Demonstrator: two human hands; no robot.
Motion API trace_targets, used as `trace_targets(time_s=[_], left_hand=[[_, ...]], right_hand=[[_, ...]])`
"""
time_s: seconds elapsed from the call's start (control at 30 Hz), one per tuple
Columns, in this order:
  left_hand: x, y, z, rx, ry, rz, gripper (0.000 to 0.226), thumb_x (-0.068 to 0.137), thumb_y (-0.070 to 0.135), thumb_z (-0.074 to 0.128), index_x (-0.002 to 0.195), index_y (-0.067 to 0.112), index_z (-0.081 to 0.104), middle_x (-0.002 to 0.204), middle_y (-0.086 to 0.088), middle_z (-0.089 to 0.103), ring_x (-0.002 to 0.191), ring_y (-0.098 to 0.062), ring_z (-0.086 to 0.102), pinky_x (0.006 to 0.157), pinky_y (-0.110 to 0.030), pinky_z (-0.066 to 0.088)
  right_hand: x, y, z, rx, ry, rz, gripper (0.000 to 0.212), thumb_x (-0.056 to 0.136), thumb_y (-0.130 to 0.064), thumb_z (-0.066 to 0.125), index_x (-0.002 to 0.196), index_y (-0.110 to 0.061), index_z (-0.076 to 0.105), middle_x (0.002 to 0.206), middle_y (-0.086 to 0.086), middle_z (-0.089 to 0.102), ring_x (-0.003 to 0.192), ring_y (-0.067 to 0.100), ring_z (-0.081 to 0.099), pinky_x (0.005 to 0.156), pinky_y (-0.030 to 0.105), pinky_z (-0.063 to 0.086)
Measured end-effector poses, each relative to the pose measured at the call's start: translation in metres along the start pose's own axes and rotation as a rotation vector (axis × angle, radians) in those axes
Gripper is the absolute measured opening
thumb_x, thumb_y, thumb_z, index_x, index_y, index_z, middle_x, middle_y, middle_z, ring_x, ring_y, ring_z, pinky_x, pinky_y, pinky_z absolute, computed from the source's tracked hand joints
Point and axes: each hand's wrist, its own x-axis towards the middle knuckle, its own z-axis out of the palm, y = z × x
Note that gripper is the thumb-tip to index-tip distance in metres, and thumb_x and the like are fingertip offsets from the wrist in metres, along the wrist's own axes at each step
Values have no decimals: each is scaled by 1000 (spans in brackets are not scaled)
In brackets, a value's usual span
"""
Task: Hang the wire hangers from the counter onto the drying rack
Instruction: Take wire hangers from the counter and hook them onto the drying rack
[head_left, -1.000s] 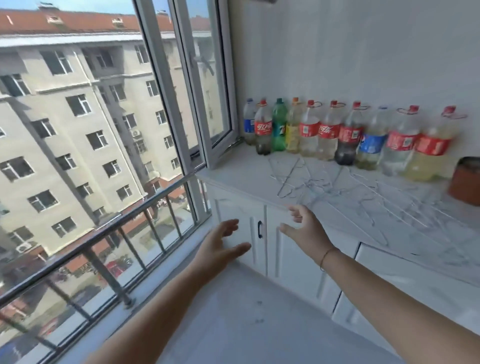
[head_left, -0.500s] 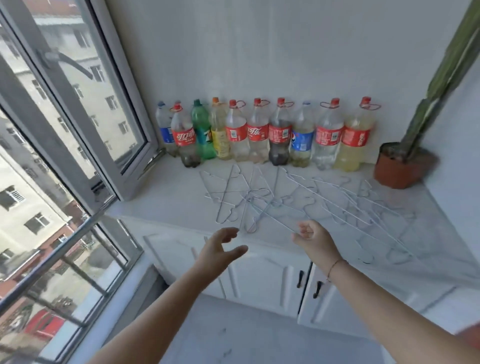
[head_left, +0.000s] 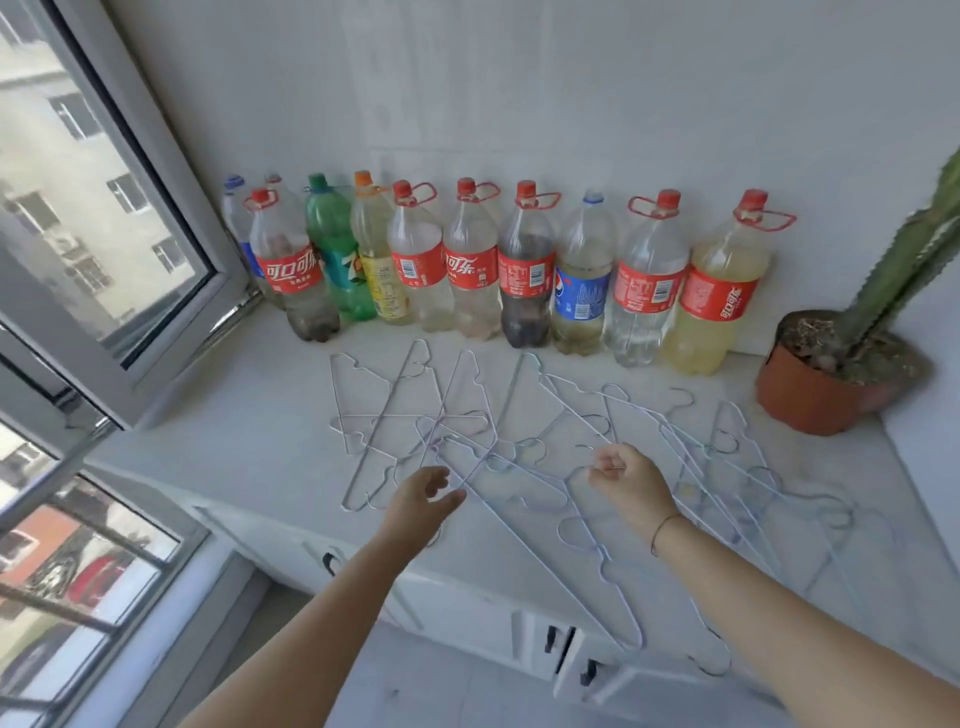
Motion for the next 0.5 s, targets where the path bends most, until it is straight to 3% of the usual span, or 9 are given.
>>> trace_targets(time_s=[0.13, 0.3, 0.5], left_hand=[[36, -2, 22, 37, -11, -82, 41, 82, 22, 70, 119, 8, 60, 105, -5, 64, 102, -21, 60, 87, -23, 41], [77, -1, 40, 112, -61, -114, 40, 86, 26, 64, 123, 12, 58, 116, -5, 63, 103, -16, 58, 83, -19, 36], [112, -10, 57, 193, -96, -174, 36, 83, 27, 64, 116, 14, 62, 107, -4, 67, 103, -22, 61, 89, -28, 45]], right_hand=[[33, 18, -3, -15, -14, 40, 23, 78, -8, 66, 101, -12, 60, 97, 6, 61, 87, 18, 58, 82, 25, 42], [51, 44, 11, -61, -66, 93, 16, 79, -7, 66, 92, -15, 60, 90, 5, 63, 86, 20, 60, 85, 31, 46], [56, 58, 35, -131, -127, 141, 12, 77, -8, 65, 78, -18, 61, 80, 2, 65, 78, 16, 59, 74, 23, 43]])
